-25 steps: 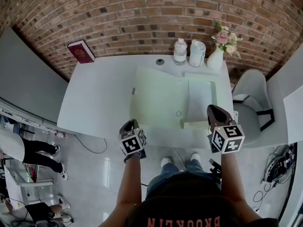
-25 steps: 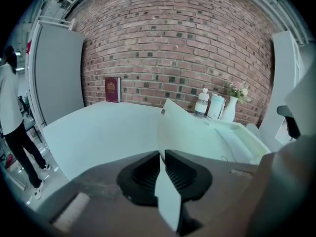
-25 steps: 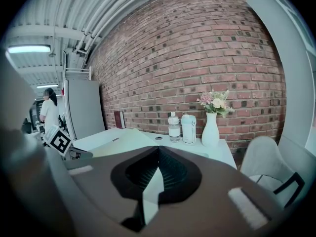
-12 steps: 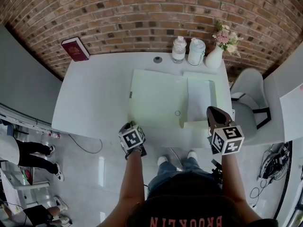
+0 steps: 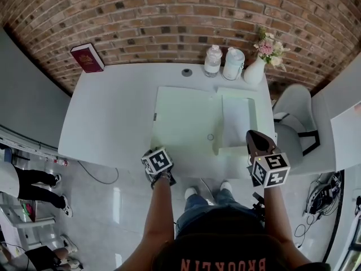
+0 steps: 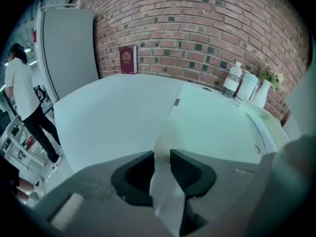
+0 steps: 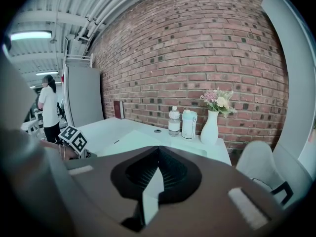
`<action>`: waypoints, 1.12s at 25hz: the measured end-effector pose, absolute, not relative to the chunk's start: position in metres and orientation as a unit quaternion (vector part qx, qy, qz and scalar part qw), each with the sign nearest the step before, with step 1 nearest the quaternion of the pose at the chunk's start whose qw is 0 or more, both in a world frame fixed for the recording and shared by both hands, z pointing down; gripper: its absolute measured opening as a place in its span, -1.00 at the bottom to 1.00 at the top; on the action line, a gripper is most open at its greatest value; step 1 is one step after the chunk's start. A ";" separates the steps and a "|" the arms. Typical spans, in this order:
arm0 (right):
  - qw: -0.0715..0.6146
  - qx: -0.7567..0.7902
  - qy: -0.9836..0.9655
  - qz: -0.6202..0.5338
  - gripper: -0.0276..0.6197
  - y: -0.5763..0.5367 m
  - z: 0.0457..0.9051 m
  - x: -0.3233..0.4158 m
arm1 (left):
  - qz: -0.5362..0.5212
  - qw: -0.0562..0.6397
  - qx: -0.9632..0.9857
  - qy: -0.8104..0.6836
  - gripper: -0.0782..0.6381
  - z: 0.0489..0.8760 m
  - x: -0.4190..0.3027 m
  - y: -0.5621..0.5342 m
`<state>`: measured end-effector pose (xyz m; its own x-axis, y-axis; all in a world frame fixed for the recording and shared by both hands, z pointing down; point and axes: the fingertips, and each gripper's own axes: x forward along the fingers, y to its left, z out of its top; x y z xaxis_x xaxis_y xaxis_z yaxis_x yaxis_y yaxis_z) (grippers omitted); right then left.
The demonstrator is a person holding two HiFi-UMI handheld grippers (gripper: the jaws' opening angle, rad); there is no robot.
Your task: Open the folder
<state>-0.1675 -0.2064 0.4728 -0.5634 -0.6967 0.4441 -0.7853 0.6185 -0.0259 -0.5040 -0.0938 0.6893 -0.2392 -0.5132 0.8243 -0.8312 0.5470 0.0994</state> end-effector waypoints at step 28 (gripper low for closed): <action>0.171 0.441 -0.875 0.100 -0.91 -0.177 0.455 -0.140 | 0.220 0.343 0.491 -0.770 -0.43 0.641 -0.494 -0.091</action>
<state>-0.1401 -0.1772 0.4554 -0.5524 -0.7377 0.3882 -0.8064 0.5909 -0.0246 -0.4935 -0.0910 0.6408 -0.2832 -0.6050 0.7442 -0.9067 0.4218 -0.0022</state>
